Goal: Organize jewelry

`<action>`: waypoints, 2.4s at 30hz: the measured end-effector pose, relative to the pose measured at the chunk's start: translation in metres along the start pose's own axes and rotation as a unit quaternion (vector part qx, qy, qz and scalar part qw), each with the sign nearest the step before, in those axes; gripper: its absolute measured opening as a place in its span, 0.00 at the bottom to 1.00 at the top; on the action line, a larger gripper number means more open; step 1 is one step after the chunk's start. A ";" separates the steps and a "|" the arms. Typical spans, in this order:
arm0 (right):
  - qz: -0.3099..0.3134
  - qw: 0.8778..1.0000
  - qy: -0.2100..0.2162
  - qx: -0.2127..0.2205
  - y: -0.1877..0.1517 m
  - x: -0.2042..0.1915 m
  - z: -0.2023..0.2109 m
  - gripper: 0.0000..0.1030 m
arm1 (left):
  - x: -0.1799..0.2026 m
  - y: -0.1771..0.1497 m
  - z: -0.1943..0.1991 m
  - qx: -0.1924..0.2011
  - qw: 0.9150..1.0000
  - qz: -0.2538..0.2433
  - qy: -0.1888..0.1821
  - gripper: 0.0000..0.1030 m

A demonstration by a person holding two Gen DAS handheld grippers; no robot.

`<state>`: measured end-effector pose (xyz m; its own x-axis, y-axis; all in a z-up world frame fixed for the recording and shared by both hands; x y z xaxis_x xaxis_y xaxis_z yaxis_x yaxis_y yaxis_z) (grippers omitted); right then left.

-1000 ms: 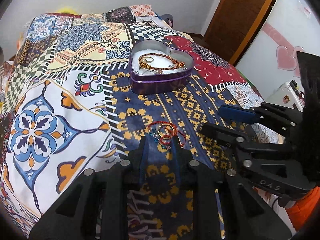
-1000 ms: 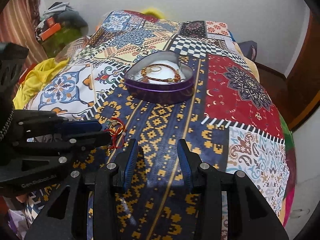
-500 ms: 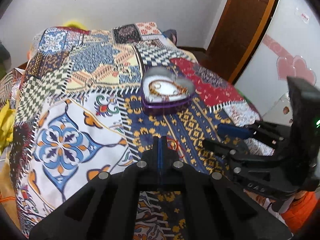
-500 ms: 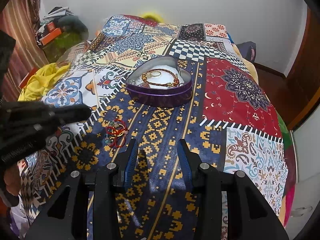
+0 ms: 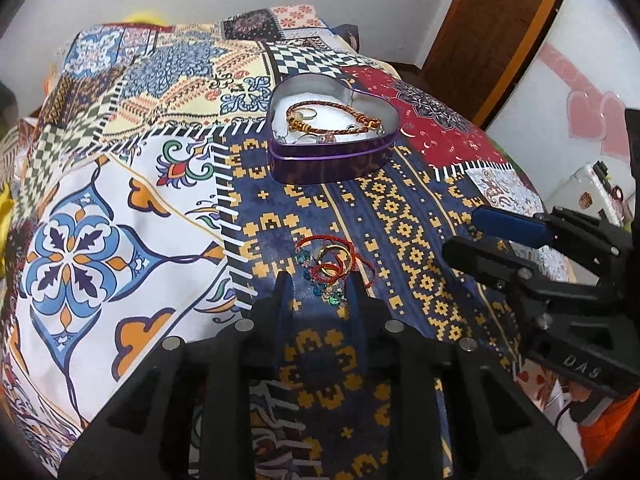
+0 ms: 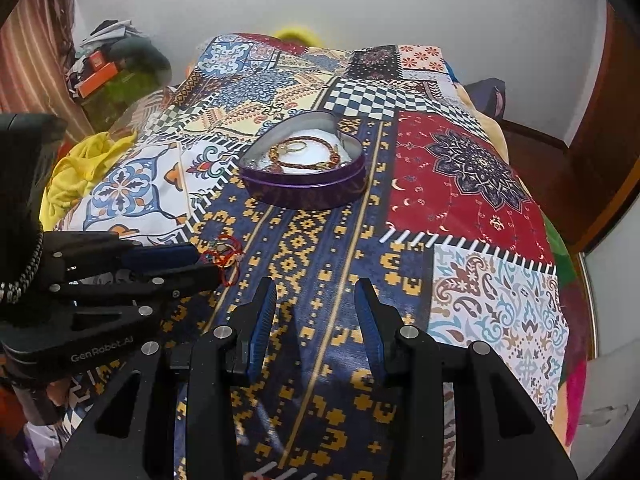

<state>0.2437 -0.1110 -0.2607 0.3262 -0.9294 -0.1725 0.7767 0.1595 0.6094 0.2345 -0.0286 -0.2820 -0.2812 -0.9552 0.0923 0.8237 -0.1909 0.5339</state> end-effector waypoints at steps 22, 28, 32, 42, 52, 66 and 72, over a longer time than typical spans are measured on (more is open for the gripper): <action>0.020 0.999 0.024 -0.007 0.000 -0.031 -0.009 0.36 | -0.028 0.041 0.094 0.124 0.992 0.011 0.020 0.05; 0.036 0.999 0.034 -0.012 -0.001 -0.048 -0.014 0.36 | -0.036 0.044 0.116 0.148 0.988 0.018 0.027 0.05; 0.041 0.998 0.047 -0.015 0.001 -0.061 -0.019 0.36 | -0.047 0.038 0.117 0.147 0.988 0.020 0.049 0.05; 0.071 0.995 0.054 -0.042 0.003 -0.087 -0.045 0.36 | -0.074 0.014 0.095 0.119 0.990 0.045 0.054 0.05; 0.078 0.993 0.071 -0.050 0.005 -0.094 -0.054 0.25 | -0.080 0.004 0.082 0.107 0.991 0.057 0.049 0.05; 0.071 0.995 0.064 -0.004 0.017 -0.084 -0.030 0.18 | -0.064 0.016 0.093 0.117 0.991 0.037 0.049 0.05; 0.047 0.997 0.052 0.023 0.030 -0.059 -0.009 0.18 | -0.051 0.038 0.105 0.139 0.989 0.024 0.048 0.05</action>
<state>0.2526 -0.0480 -0.2389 0.4526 -0.8711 -0.1907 0.7151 0.2268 0.6612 0.2284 0.0363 -0.1781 -0.1858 -0.9813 0.0499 0.6638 -0.0879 0.7427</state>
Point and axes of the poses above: each gripper's, at about its wrist camera, not at the fingertips, and z roughly against the way its jaws point, x to its right, y to its top, the point moved 8 cm from there along -z, roughly the way its jaws point, and after that the axes turned 9 degrees about -z, right-handed, at the moved point
